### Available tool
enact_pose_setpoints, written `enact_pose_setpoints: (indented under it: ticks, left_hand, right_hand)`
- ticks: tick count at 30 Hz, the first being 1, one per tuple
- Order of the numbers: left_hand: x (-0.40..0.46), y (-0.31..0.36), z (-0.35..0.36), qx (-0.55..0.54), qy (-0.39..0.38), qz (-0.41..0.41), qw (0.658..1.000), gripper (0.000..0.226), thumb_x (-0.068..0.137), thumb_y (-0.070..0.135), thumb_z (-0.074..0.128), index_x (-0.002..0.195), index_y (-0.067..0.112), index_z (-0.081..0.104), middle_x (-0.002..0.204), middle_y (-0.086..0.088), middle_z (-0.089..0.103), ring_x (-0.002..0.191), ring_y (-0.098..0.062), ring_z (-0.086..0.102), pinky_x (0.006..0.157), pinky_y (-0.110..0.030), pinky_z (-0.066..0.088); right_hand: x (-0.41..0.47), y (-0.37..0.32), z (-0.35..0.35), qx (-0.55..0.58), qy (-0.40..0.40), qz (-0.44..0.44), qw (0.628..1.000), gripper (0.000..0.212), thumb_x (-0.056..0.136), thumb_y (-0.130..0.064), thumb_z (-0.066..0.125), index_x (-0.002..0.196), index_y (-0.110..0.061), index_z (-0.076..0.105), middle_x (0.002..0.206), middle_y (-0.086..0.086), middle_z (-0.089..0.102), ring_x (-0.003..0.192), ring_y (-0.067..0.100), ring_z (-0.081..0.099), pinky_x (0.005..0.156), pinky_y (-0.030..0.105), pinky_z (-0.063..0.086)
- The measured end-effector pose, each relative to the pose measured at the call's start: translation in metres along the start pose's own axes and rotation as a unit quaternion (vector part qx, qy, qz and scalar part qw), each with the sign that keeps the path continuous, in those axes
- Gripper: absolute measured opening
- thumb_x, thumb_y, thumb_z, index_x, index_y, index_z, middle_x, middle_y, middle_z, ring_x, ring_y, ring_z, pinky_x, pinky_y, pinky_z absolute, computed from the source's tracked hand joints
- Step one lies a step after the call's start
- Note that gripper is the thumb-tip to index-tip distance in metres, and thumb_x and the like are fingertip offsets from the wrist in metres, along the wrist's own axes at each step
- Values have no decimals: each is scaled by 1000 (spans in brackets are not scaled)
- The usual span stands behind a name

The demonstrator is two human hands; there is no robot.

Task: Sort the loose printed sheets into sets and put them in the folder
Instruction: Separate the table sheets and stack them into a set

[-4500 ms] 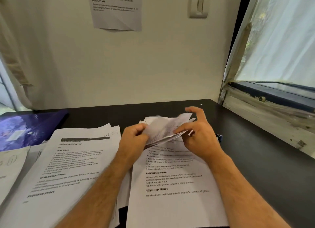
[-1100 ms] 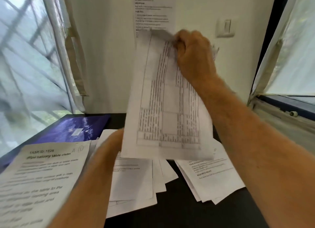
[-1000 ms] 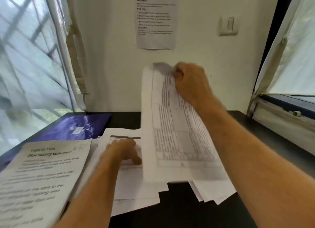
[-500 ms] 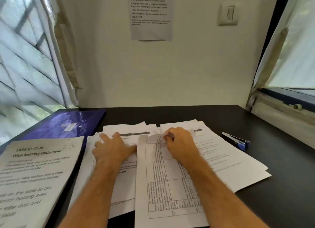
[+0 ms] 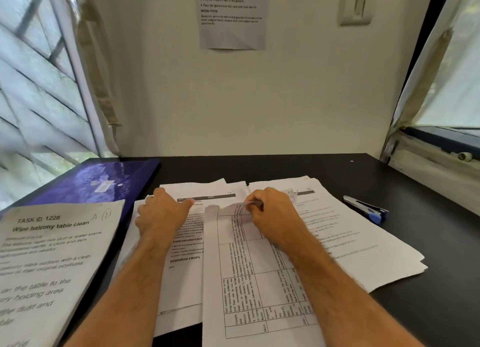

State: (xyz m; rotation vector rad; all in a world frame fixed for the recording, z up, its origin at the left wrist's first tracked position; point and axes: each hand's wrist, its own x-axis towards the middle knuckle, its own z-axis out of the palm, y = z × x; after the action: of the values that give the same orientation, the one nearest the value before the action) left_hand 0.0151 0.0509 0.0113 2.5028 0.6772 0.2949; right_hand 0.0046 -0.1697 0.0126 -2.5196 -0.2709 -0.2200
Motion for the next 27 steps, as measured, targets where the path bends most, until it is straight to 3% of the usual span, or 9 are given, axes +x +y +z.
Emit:
enact_pose_setpoints:
  ticks: [2, 6, 11, 13, 18, 20, 23, 25, 27]
  left_hand:
    - [5, -3, -2, -25, -5, -8, 1000, 80, 88, 55, 67, 149, 13, 37, 148, -21, 41, 135, -39, 39, 103, -53, 41]
    - [0, -4, -3, 89, -41, -19, 995, 83, 80, 69, 66, 141, 16, 46, 148, -20, 41, 138, -40, 34, 109, -53, 32]
    - [2, -5, 7, 111, -68, -55, 990, 113, 70, 82, 63, 154, 18, 23, 160, -25, 20, 148, -42, 18, 118, -54, 18]
    - [2, -6, 8, 117, -61, -38, 991, 111, 71, 82, 62, 154, 17, 25, 157, -23, 28, 146, -41, 24, 117, -54, 22]
    - [-1, -4, 6, 94, -21, 31, 995, 96, 78, 69, 68, 149, 16, 30, 145, -13, 49, 136, -35, 42, 108, -53, 36]
    - [-1, -2, 6, 20, -16, 30, 999, 87, 82, 54, 73, 148, 16, 30, 141, -13, 52, 132, -35, 46, 103, -51, 43]
    - [1, -2, 4, -141, -5, 16, 990, 66, 92, 29, 69, 147, 19, 36, 134, -11, 59, 115, -30, 59, 86, -43, 50]
    - [-1, -4, -3, -221, -13, 43, 974, 26, 95, 22, 62, 121, 22, 60, 117, -6, 69, 95, -22, 66, 75, -35, 52]
    - [-5, -2, -12, -288, -78, 89, 950, 10, 96, 18, 61, 99, 24, 69, 103, -5, 74, 87, -20, 70, 80, -39, 58]
  right_hand:
    - [1, 0, 0, -3, 0, -4, 1000, 20, 102, -32, 53, 116, -23, 64, 114, -3, 68, 83, 10, 56, 82, 19, 50]
    - [2, 0, 3, 3, 8, -9, 1000, 19, 102, -31, 54, 115, -24, 65, 115, -2, 69, 88, 10, 57, 84, 18, 50]
    - [-1, -1, 4, 12, 5, 1, 1000, 16, 102, -29, 55, 113, -23, 65, 116, -1, 68, 97, 15, 61, 87, 19, 51]
    - [-1, -1, 4, 15, 3, 7, 1000, 16, 101, -29, 55, 113, -23, 64, 116, -1, 68, 102, 18, 64, 87, 20, 52]
    - [-1, -3, 5, 21, 4, 2, 1000, 17, 101, -30, 55, 113, -21, 65, 116, 0, 68, 107, 20, 65, 85, 19, 50]
    - [-1, -3, 6, 20, 5, 4, 1000, 18, 101, -30, 55, 113, -21, 65, 117, 0, 68, 105, 19, 64, 85, 19, 50]
    - [1, -1, 7, 24, 15, 1, 1000, 15, 102, -31, 54, 111, -23, 63, 115, 0, 68, 93, 12, 61, 72, 12, 46]
    - [1, -1, 7, 41, 26, -1, 999, 13, 101, -29, 55, 113, -26, 60, 115, -1, 69, 88, 8, 59, 64, 9, 44]
    - [0, -2, 7, 73, 36, 0, 997, 27, 100, -26, 57, 126, -32, 51, 118, -2, 69, 86, 6, 59, 65, 9, 47]
